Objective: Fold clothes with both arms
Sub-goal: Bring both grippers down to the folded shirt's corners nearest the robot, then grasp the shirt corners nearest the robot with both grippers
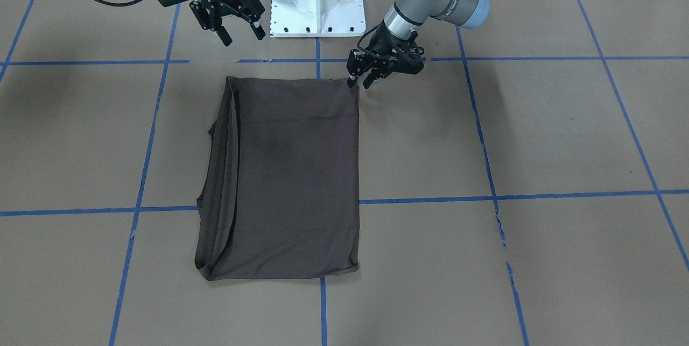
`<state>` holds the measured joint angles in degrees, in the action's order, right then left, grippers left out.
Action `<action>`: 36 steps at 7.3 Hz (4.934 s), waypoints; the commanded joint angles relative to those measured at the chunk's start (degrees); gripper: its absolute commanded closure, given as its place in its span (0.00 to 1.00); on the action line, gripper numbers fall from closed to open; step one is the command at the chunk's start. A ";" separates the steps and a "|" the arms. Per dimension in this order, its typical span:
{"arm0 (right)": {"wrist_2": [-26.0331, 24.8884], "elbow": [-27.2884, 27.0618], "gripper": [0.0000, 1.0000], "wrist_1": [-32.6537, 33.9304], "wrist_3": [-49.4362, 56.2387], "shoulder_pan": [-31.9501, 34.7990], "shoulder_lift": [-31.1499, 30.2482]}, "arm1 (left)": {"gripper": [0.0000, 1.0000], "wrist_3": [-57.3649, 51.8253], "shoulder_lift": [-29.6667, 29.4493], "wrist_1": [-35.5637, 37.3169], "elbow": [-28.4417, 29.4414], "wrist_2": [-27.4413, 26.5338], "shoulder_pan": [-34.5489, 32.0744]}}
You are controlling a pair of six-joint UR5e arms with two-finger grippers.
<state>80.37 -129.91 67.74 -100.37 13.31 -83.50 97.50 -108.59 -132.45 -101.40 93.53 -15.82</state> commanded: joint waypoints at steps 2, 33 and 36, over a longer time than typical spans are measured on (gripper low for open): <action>-0.13 0.00 0.00 -0.07 0.00 0.05 0.00 | 0.45 0.14 -0.48 0.00 0.50 -0.02 0.52; -7.25 19.34 1.00 19.62 -21.70 -4.96 11.51 | 1.00 0.05 -2.06 0.00 -0.82 -1.60 1.41; -7.34 19.34 1.00 19.62 -25.03 -4.79 11.51 | 1.00 0.05 -2.15 0.00 -0.82 -1.60 1.41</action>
<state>73.11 -110.57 87.36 -123.62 8.45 -71.99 97.56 -110.67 -132.45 -102.22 91.93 -14.41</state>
